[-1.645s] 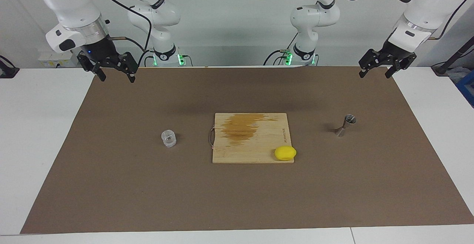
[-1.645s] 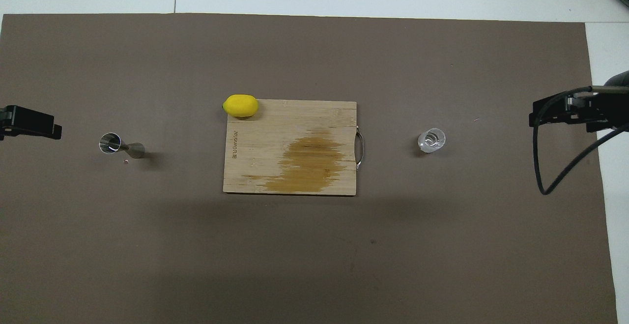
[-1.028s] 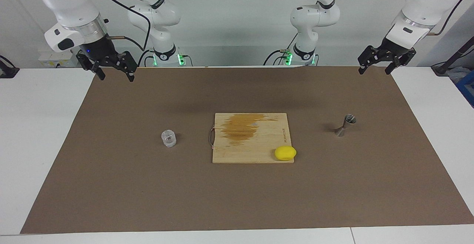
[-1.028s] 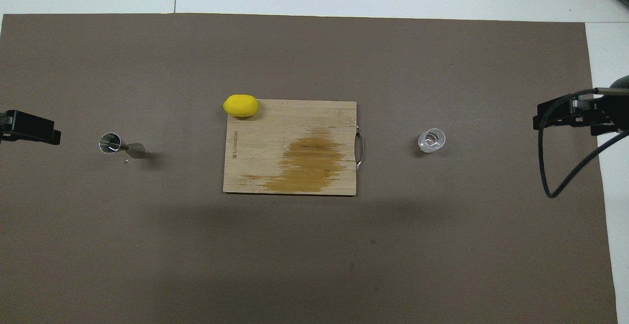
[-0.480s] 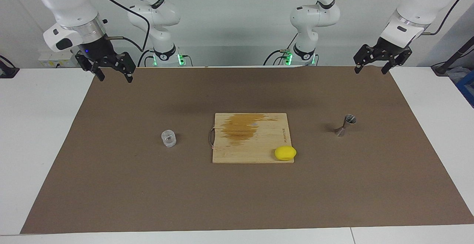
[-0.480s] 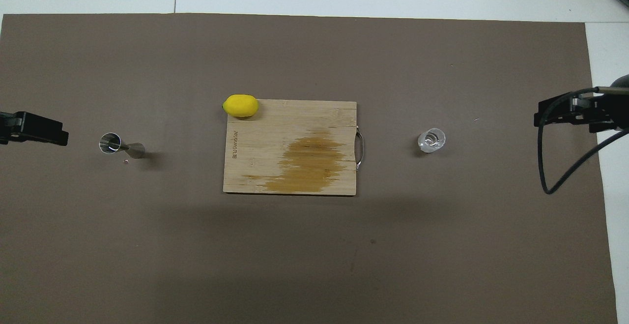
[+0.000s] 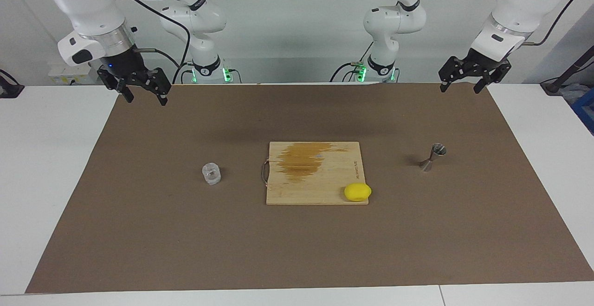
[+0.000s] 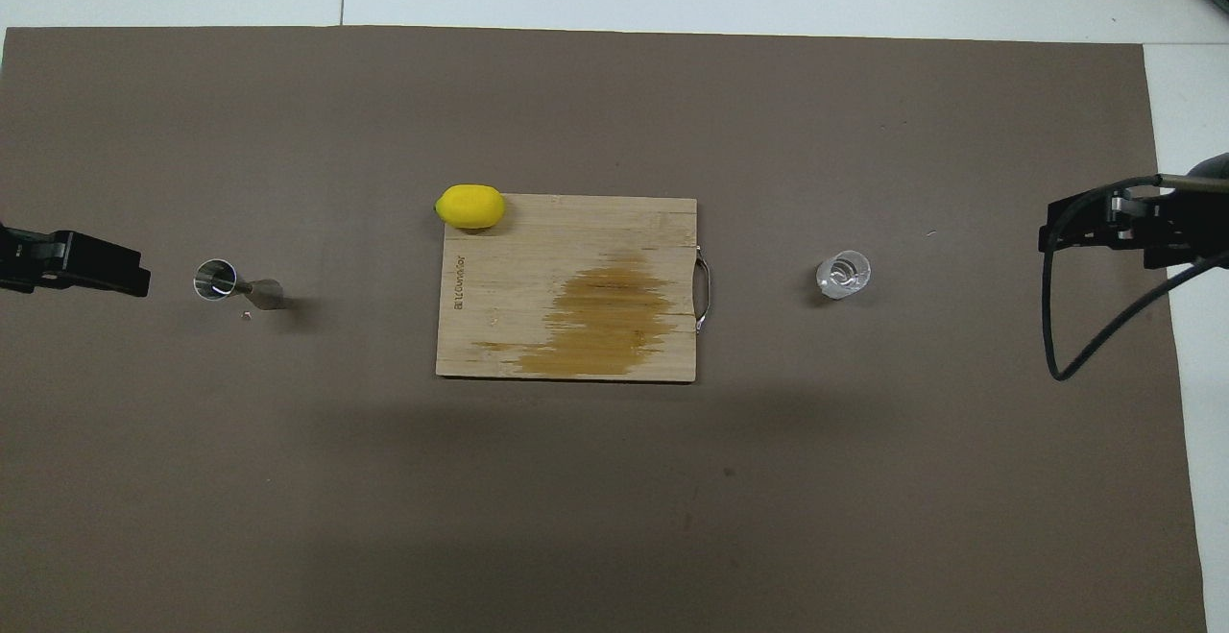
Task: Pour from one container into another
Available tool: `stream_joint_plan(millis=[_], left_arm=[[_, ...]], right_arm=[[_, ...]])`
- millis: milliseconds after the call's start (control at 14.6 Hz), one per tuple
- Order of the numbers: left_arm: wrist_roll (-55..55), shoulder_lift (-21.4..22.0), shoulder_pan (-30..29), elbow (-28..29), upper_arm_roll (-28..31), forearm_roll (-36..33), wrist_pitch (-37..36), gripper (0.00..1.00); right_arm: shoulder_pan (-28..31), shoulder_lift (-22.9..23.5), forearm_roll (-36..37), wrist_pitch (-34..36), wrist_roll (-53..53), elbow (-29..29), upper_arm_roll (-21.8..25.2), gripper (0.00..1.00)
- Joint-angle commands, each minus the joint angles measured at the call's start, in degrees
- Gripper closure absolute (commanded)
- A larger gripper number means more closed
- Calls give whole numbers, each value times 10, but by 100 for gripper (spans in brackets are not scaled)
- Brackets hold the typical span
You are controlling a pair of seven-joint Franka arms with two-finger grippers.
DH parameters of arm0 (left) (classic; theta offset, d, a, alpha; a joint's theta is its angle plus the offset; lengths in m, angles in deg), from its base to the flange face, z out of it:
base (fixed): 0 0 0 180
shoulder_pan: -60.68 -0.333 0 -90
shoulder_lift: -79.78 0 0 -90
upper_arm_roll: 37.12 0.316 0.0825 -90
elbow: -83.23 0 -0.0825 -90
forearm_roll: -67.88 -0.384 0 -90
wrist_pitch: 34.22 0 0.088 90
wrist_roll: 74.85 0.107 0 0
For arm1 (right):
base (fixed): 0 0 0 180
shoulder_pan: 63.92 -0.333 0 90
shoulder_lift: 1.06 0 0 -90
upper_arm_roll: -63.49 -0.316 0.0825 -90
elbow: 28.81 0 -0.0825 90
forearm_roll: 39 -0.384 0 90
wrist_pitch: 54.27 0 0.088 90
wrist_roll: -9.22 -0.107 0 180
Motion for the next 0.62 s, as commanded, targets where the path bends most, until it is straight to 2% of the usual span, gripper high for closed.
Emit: stream_joint_plan(millis=[0,137,343,548], left_arm=[[-30,32,-1,42,9,-4,17,0],[-99,31,-7,42,11,2,24,0],[-117,18,-39,40,12,20,27,0],[-119,-32,-56,10,13,27,28,0]], right_arm=[[7,-16,-6,-15,-9,-22,-3,5],[7,-16,-6,-15,-9,-22,-3,5],[9,-16,-6,-18,-10,-23,-3,5],[9,-16,-6,-13,-1,-23,-3,0]])
